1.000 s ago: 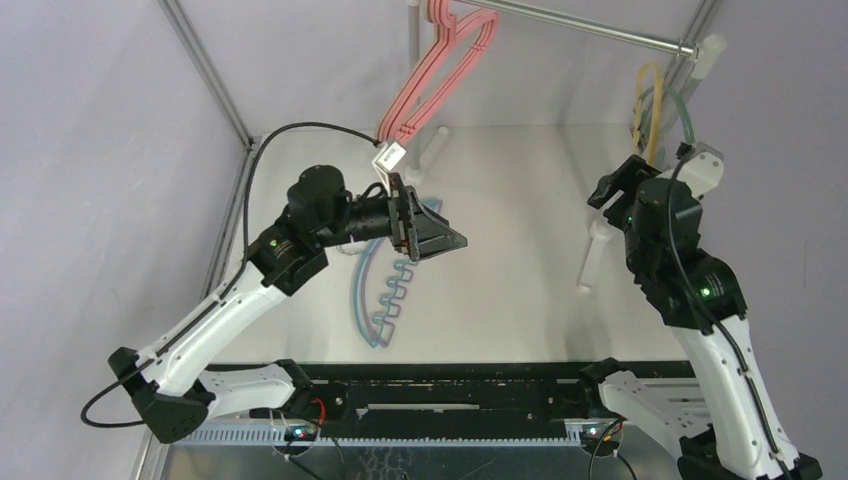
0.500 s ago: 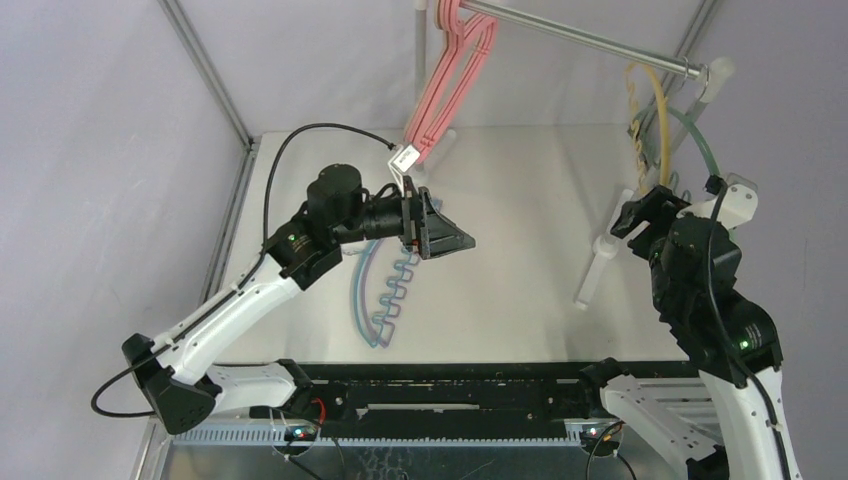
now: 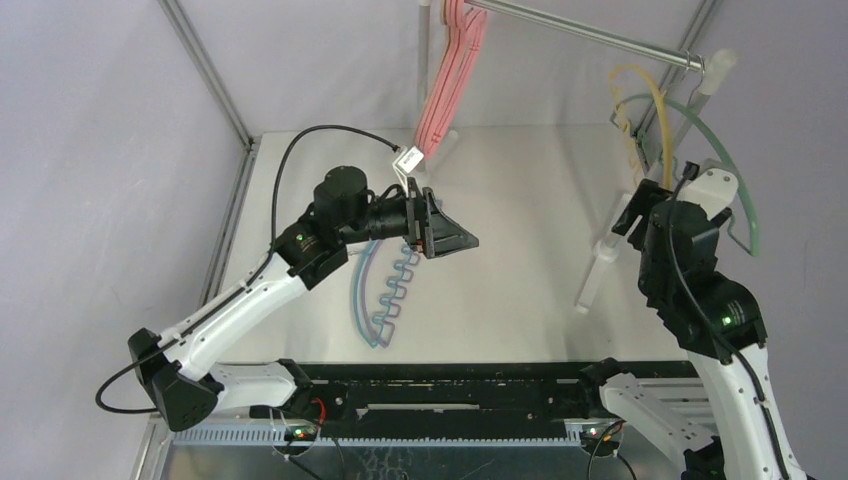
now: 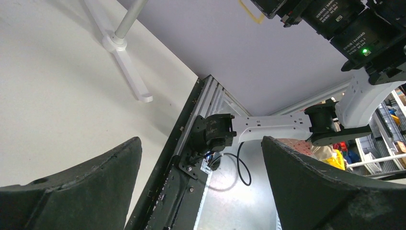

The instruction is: Organize the hangers

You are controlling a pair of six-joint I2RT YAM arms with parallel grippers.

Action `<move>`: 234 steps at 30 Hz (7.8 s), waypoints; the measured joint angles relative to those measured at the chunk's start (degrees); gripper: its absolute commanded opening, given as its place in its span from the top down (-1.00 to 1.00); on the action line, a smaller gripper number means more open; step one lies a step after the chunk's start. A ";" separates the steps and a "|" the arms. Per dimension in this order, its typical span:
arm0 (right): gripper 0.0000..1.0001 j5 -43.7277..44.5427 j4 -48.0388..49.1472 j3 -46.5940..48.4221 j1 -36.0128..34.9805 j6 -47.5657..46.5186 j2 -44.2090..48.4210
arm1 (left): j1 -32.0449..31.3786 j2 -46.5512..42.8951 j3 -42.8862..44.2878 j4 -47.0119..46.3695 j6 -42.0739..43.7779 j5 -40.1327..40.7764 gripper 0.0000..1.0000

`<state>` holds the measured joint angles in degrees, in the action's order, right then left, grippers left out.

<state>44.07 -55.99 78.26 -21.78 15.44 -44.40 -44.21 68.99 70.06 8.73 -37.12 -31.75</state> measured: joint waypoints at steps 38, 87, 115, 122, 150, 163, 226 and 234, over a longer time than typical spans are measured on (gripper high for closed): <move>-0.54 -3.34 18.27 -5.79 0.04 -13.75 20.20 | 0.04 9.01 0.66 -0.46 1.22 -0.44 -0.99; -0.42 -52.83 22.60 -11.78 -10.05 -9.53 -20.44 | 21.84 -13.42 -37.20 7.58 1.49 20.74 -0.77; -0.41 -56.39 22.73 -13.29 -5.49 -9.35 -20.63 | 29.44 -0.72 -42.38 0.50 2.51 26.21 -0.38; -0.41 -56.65 22.73 -13.29 -5.20 -9.29 -20.63 | 29.64 2.97 -42.45 -2.05 4.17 25.22 0.27; -0.33 -59.87 21.49 -13.29 -17.03 -8.20 -23.50 | 29.24 -9.20 -37.64 2.67 2.03 20.52 1.00; -0.36 -63.91 26.86 -13.27 -29.77 -2.12 -28.72 | 22.18 -10.93 -35.76 4.04 0.11 22.88 1.00; 0.99 -26.82 20.31 0.68 -50.14 12.04 -47.78 | 15.45 -23.91 -24.11 15.06 2.19 22.73 -0.32; 1.00 -29.16 18.58 -2.47 -49.75 14.62 -44.92 | 15.69 -25.99 -24.06 12.94 1.97 18.01 -0.59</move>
<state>14.92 -37.41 75.79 -71.53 30.06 -89.32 -28.51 43.00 46.00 21.67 -35.16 -13.74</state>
